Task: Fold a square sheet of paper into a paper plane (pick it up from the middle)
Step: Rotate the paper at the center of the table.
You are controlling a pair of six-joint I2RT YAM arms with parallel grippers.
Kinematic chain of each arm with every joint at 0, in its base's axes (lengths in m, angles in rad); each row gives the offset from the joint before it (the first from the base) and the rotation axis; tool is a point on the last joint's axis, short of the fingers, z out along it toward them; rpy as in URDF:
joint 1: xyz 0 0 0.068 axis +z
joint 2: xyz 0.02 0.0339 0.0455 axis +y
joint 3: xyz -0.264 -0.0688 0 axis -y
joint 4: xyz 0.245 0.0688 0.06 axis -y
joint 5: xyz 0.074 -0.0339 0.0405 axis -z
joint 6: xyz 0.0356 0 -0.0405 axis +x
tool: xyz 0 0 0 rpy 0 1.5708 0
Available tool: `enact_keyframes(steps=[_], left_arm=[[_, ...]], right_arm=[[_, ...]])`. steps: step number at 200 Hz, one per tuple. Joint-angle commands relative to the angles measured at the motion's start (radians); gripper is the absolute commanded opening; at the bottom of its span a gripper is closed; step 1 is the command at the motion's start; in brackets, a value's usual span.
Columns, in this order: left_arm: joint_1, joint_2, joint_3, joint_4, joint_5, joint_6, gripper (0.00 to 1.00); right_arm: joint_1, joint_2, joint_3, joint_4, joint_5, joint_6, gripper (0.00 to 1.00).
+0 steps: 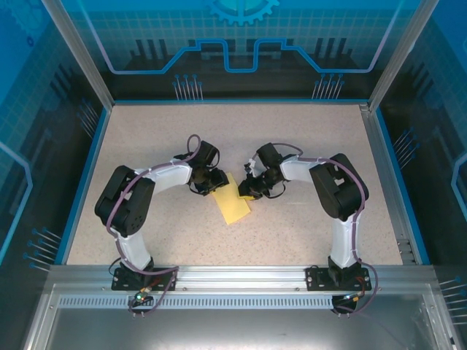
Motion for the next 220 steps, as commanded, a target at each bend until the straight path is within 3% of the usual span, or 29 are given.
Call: enact_keyframes(steps=[1,27,92,146,220], left_arm=[[-0.001,-0.053,-0.002,-0.005,-0.015,0.011,0.53],[-0.001,-0.087,-0.013,-0.005,-0.031,-0.005,0.56],[-0.001,-0.078,-0.021,0.037,0.027,-0.021,0.58],[-0.004,-0.015,-0.005,0.097,0.104,-0.018,0.54],[-0.018,0.071,0.072,0.09,0.155,0.008,0.49]], right_arm=[[-0.007,-0.04,-0.035,0.037,-0.004,0.04,0.1],[-0.017,-0.11,-0.132,0.132,0.028,0.124,0.06],[0.003,-0.256,-0.421,0.465,0.137,0.426,0.06],[0.088,-0.321,-0.499,0.565,0.286,0.601,0.12],[0.099,-0.318,-0.502,0.566,0.279,0.617,0.15]])
